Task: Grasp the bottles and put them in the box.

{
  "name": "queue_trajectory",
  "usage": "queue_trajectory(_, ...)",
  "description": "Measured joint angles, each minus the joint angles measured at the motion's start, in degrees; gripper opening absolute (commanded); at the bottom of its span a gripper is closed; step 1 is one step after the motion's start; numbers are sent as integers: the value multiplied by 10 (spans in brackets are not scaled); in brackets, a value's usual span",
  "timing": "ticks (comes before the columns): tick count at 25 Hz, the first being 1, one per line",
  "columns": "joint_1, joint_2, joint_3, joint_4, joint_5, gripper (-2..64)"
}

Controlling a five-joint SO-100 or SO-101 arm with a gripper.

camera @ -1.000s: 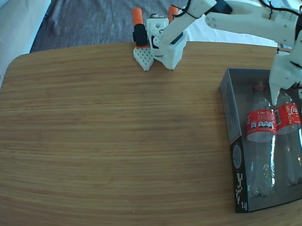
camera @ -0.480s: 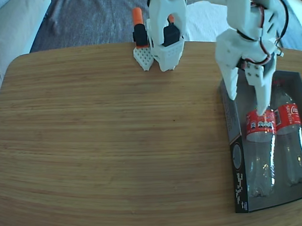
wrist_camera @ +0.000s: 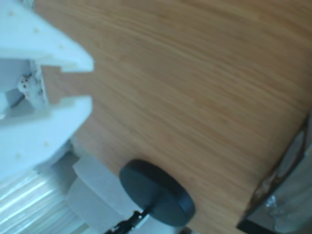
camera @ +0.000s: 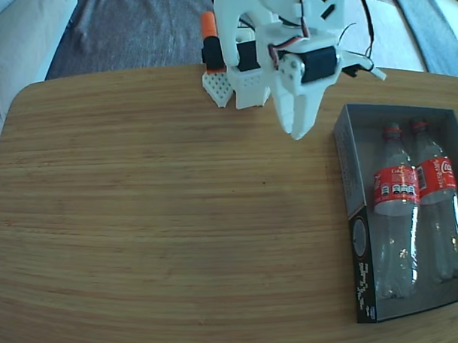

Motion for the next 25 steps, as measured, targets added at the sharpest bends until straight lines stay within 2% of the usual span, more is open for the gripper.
queue_trajectory(6,68,150,156,-61,-1,16)
queue_trajectory(13,83,290,301,-107,-2,13)
queue_trajectory(19,189,386,410,-152,-2,-4)
queue_trajectory(25,240,488,497,-156,-2,-4)
